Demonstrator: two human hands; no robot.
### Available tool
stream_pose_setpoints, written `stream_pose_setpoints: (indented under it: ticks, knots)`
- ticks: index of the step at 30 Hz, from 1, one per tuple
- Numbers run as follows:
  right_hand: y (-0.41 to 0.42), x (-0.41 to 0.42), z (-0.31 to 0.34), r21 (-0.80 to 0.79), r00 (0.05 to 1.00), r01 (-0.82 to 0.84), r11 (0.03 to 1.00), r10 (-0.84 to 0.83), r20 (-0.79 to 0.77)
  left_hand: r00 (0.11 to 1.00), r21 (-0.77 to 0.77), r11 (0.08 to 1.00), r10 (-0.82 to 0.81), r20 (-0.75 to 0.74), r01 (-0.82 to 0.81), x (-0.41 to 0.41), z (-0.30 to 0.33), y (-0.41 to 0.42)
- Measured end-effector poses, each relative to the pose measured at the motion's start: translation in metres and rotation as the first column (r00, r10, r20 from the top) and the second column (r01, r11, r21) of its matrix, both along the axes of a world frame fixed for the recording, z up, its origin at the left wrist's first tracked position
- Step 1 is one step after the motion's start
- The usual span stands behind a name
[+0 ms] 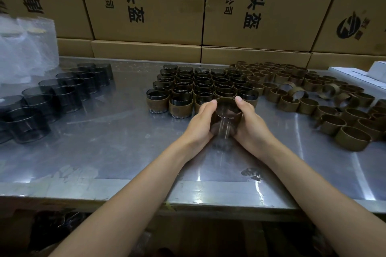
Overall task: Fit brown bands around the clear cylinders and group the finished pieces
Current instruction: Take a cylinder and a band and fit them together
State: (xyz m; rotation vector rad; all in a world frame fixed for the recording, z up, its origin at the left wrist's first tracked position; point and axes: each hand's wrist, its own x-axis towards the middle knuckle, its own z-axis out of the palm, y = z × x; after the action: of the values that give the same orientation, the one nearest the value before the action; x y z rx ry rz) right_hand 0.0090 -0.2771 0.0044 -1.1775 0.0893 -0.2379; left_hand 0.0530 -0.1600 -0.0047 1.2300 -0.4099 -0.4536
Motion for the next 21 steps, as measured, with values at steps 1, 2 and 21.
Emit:
stream_pose_setpoints:
  ticks: [1, 2, 21]
  knots:
    - [0.0, -0.001, 0.001, 0.007, 1.0, 0.006, 1.0, -0.006, -0.005, 1.0, -0.006, 1.0, 0.001, -0.002, -0.001, 0.0, 0.001, 0.0]
    - [0.0, -0.002, 0.002, 0.014, 1.0, 0.006, 1.0, -0.006, -0.007, 1.0, -0.008, 1.0, 0.0, -0.002, 0.0, -0.001, 0.001, 0.0]
    - [-0.019, -0.016, 0.015, 0.125, 0.964, -0.262, 0.957, 0.264, 0.001, 0.992, -0.044, 0.997, -0.074, -0.099, 0.07, -0.007, 0.021, 0.014]
